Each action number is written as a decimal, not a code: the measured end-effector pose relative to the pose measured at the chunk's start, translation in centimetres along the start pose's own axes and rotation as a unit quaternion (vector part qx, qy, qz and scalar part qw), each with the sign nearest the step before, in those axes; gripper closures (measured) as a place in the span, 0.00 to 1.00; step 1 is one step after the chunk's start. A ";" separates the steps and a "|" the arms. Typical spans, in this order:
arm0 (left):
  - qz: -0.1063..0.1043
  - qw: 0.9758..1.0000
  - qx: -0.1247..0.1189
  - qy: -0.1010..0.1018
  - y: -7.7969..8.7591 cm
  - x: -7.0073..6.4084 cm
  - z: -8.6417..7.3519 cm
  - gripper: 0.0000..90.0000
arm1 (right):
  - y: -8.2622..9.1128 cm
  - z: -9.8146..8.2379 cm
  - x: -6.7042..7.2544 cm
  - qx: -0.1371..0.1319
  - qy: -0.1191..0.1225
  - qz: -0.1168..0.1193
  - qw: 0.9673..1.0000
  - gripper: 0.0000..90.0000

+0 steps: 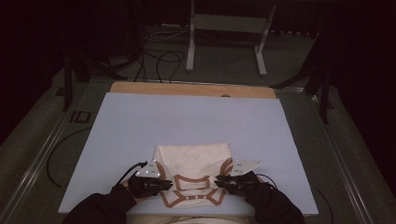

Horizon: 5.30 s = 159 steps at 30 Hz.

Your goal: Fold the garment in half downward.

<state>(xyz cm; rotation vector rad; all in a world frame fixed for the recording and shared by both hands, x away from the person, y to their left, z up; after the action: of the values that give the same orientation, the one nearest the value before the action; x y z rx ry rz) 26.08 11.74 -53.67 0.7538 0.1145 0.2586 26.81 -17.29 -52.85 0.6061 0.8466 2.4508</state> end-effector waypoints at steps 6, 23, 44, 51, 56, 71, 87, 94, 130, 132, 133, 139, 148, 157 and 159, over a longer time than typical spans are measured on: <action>0.003 1.000 0.013 0.000 -0.3 -0.2 -0.1 0.91 | -0.6 -0.4 -0.3 0.010 -0.009 0.002 1.000 0.73; -0.013 1.000 -0.011 0.000 1.4 1.3 1.9 0.44 | 0.8 2.7 -0.9 0.010 0.009 0.012 1.000 0.53; -0.070 0.997 0.013 0.025 -1.5 1.7 1.5 0.93 | -2.7 1.9 -2.3 0.135 0.011 0.076 0.988 0.77; -0.062 0.998 0.018 0.022 -1.6 1.7 1.5 0.99 | -2.5 2.0 -2.1 0.127 0.013 0.063 0.990 0.96; -0.060 0.998 0.011 0.014 -1.0 1.3 2.0 0.99 | -1.7 2.5 -1.5 0.110 0.022 0.058 0.992 0.97; -0.071 0.997 -0.019 -0.026 0.9 -0.9 2.3 0.99 | 1.3 2.3 1.5 0.051 0.033 0.067 0.996 0.96; -0.105 0.994 0.004 -0.032 0.1 -2.8 0.4 0.91 | 0.3 -0.2 2.6 0.076 0.041 0.116 0.990 0.82; -0.115 0.992 0.008 -0.041 0.3 -3.5 0.3 0.87 | 0.2 -0.8 3.4 0.092 0.051 0.137 0.985 0.79; -0.040 0.997 -0.066 -0.020 3.8 -0.5 1.5 0.13 | 2.0 2.0 1.3 0.021 0.004 0.089 0.996 0.15; -0.030 0.997 -0.076 -0.014 4.0 0.1 1.7 0.08 | 2.0 2.3 0.9 0.009 0.008 0.078 0.997 0.14; -0.026 0.996 -0.079 -0.011 4.0 0.4 1.8 0.06 | 2.1 2.5 0.8 0.003 0.008 0.075 0.997 0.13; 0.004 0.996 -0.085 -0.011 4.2 1.6 2.3 0.01 | 2.5 3.4 -0.4 -0.031 0.004 0.041 0.999 0.12; 0.018 0.996 -0.087 -0.015 4.5 3.2 3.0 0.01 | 3.3 4.3 -1.6 -0.058 0.006 0.008 0.998 0.11; 0.034 0.996 -0.080 -0.021 4.1 4.6 3.1 0.01 | 3.6 5.0 -2.8 -0.072 0.006 -0.009 0.997 0.14; 0.035 0.996 -0.081 -0.020 4.1 4.9 3.2 0.01 | 3.6 5.0 -2.9 -0.072 0.007 -0.014 0.997 0.14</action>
<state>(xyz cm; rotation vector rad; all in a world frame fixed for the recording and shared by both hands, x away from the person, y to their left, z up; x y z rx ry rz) 30.64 13.84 -48.61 0.6015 0.0281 0.3147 30.83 -19.14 -47.65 0.5227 0.6714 2.4671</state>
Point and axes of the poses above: each handheld gripper's, and its own axes: y roughly backward along the jaws, z roughly out of its top, x roughly to its left, the point moved 4 cm from there along -y, roughly forward along the jaws, and after that the axes turned 12 degrees about -y, right-handed, at the moved point
